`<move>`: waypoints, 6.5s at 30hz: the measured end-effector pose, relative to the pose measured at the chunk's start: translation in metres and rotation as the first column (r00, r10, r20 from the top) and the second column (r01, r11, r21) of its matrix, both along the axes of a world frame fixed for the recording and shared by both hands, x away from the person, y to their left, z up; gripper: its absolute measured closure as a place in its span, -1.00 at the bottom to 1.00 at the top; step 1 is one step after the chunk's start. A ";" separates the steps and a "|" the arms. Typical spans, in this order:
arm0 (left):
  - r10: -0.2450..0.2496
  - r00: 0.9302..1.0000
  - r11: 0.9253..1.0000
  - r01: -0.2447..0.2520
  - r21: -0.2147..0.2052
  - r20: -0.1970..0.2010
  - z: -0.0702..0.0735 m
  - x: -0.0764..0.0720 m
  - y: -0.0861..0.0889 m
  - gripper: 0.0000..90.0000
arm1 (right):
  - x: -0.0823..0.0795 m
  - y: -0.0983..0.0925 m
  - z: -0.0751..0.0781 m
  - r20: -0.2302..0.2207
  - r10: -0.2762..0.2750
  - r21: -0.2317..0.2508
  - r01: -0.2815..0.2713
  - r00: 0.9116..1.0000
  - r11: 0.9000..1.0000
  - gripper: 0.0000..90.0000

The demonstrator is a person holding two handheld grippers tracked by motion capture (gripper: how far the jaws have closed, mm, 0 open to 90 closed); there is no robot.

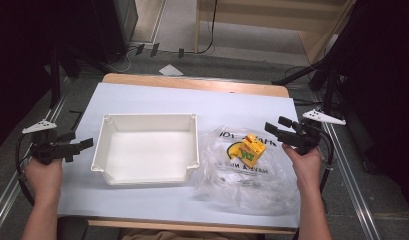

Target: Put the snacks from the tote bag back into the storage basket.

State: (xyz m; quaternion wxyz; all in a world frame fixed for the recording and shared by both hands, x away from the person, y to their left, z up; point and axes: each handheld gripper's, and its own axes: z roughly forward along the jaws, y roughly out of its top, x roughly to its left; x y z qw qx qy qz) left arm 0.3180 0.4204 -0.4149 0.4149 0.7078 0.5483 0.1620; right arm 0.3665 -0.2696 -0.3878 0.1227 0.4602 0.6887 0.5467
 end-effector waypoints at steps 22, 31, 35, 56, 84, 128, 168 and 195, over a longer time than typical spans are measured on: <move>0.111 0.991 0.989 -0.102 0.104 -0.079 -0.012 0.019 -0.009 -0.66 | -0.011 0.011 0.000 -0.081 0.048 -0.189 -0.062 0.996 0.980 -0.26; 0.096 0.992 0.990 -0.086 0.113 -0.088 -0.012 0.020 -0.012 -0.66 | -0.015 0.015 0.008 -0.085 0.075 -0.247 -0.093 0.994 0.965 -0.18; 0.093 0.992 0.989 -0.082 0.126 -0.090 -0.012 0.020 -0.013 -0.66 | -0.016 0.016 0.011 -0.086 0.079 -0.253 -0.099 0.993 0.963 -0.18; 0.087 0.992 0.990 -0.076 0.116 -0.094 -0.012 0.020 -0.013 -0.65 | -0.018 0.021 0.019 -0.179 0.075 -0.295 -0.126 0.981 0.947 -0.15; 0.082 0.992 0.991 -0.070 0.117 -0.101 -0.012 0.019 -0.014 -0.65 | -0.019 0.055 0.022 -0.289 0.111 -0.418 -0.230 0.951 0.879 -0.15; 0.079 0.991 0.992 -0.067 0.108 -0.105 -0.013 0.016 -0.012 -0.65 | -0.001 0.082 -0.026 -0.336 0.094 -0.475 -0.255 0.937 0.842 0.08; 0.077 0.991 0.992 -0.066 0.108 -0.107 -0.013 0.017 -0.012 -0.65 | -0.003 0.084 -0.016 -0.279 0.142 -0.510 -0.272 0.950 0.816 0.16; 0.076 0.992 0.992 -0.065 0.107 -0.103 -0.013 0.017 -0.013 -0.66 | -0.008 0.082 0.003 -0.241 0.202 -0.438 -0.292 0.949 0.850 0.17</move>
